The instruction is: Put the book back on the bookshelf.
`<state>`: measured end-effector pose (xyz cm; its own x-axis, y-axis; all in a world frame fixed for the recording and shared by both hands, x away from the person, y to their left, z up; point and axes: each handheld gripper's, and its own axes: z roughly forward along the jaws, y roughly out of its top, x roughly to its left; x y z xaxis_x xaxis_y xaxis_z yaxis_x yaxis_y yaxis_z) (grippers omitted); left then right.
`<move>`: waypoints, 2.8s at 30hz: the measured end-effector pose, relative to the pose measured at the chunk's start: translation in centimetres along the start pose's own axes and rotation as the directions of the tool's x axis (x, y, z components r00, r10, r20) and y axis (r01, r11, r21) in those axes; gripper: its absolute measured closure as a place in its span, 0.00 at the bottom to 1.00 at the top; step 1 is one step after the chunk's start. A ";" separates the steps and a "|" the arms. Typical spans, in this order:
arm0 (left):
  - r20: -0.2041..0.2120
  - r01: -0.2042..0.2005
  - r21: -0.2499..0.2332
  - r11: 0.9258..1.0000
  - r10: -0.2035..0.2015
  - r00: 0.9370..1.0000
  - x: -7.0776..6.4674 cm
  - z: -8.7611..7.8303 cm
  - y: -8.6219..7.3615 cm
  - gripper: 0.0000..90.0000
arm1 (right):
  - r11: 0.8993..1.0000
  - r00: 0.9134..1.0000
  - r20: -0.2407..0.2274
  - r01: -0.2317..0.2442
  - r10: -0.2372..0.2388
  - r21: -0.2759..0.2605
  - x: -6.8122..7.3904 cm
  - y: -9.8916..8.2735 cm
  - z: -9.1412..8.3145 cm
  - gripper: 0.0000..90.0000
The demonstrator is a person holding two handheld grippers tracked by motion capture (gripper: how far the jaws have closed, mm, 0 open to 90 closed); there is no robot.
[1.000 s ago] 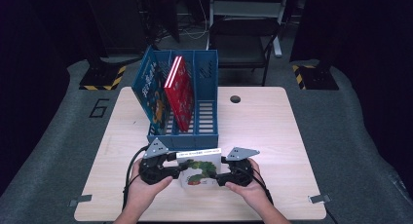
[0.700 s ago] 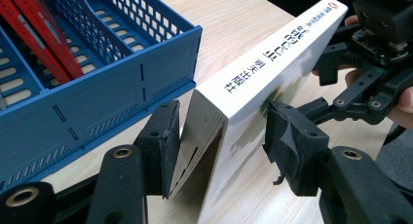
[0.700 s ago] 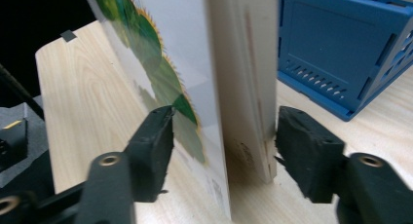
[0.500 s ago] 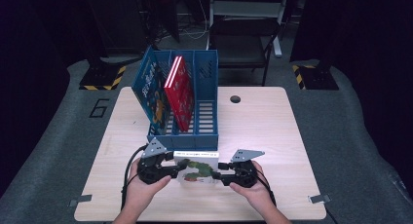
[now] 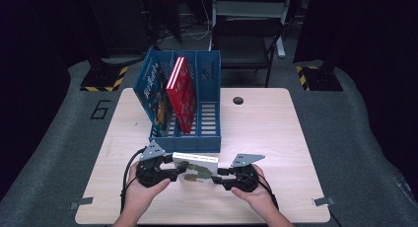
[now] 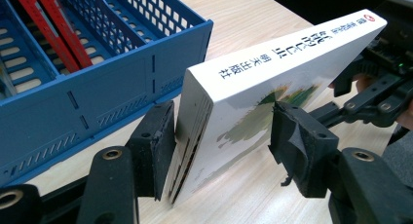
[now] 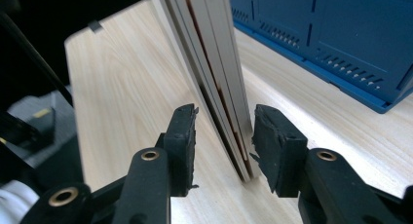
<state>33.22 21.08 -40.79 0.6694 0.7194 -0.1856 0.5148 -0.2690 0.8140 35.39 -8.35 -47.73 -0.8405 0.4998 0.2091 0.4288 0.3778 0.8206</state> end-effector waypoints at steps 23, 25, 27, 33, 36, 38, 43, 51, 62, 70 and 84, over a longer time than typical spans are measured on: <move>-0.008 0.003 0.024 1.000 -0.003 1.000 0.2 0.4 -0.5 0.47 | 0.985 0.988 0.034 0.149 -0.153 0.083 0.4 -0.4 1.8 0.80; -0.012 -0.003 0.024 1.000 0.004 1.000 0.3 0.4 -0.5 0.47 | 0.981 0.985 0.024 0.171 -0.174 0.087 0.6 -0.4 1.9 0.82; -0.015 0.011 0.019 1.000 -0.010 1.000 0.3 0.4 -0.6 0.47 | 0.978 0.983 0.014 0.183 -0.185 0.099 0.9 -0.3 1.9 0.84; -0.021 0.017 0.022 1.000 -0.017 1.000 1.0 0.0 -0.6 0.46 | 0.960 0.965 -0.004 0.260 -0.261 0.107 1.9 0.1 1.6 0.87; -0.025 0.021 0.028 0.999 -0.021 0.999 1.3 -0.3 -0.7 0.46 | 0.960 0.963 -0.005 0.268 -0.268 0.080 2.2 0.6 1.1 0.87; -0.033 0.022 0.023 0.999 -0.021 0.999 1.5 -0.4 -0.7 0.46 | 0.964 0.965 -0.004 0.261 -0.261 0.059 2.4 0.9 0.6 0.87; -0.042 0.030 0.033 0.999 -0.028 0.999 1.8 -0.3 -0.9 0.45 | 0.965 0.966 -0.006 0.260 -0.260 0.020 2.6 1.3 -0.3 0.87; -0.038 0.054 0.054 0.997 -0.052 0.998 2.2 0.5 -1.6 0.45 | 0.961 0.961 0.000 0.276 -0.276 -0.015 3.0 2.1 -1.5 0.87; -0.029 0.077 0.092 0.993 -0.074 0.997 2.4 1.9 -3.1 0.45 | 0.958 0.958 -0.003 0.285 -0.286 -0.033 3.3 2.5 -2.2 0.87; -0.002 0.091 0.137 0.986 -0.092 0.996 2.1 3.2 -4.0 0.45 | 0.962 0.963 -0.011 0.270 -0.271 -0.052 3.4 2.7 -3.0 0.87; 0.047 0.128 0.228 0.965 -0.142 0.989 2.1 5.4 -5.6 0.45 | 0.962 0.963 -0.014 0.270 -0.271 -0.038 3.5 2.8 -3.0 0.87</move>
<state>34.61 20.71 -48.73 0.6140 0.7195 -0.3247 0.7046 -0.3141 0.6363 32.69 -7.87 -43.16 -0.9298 0.3677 -0.0134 0.1731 0.4692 0.8660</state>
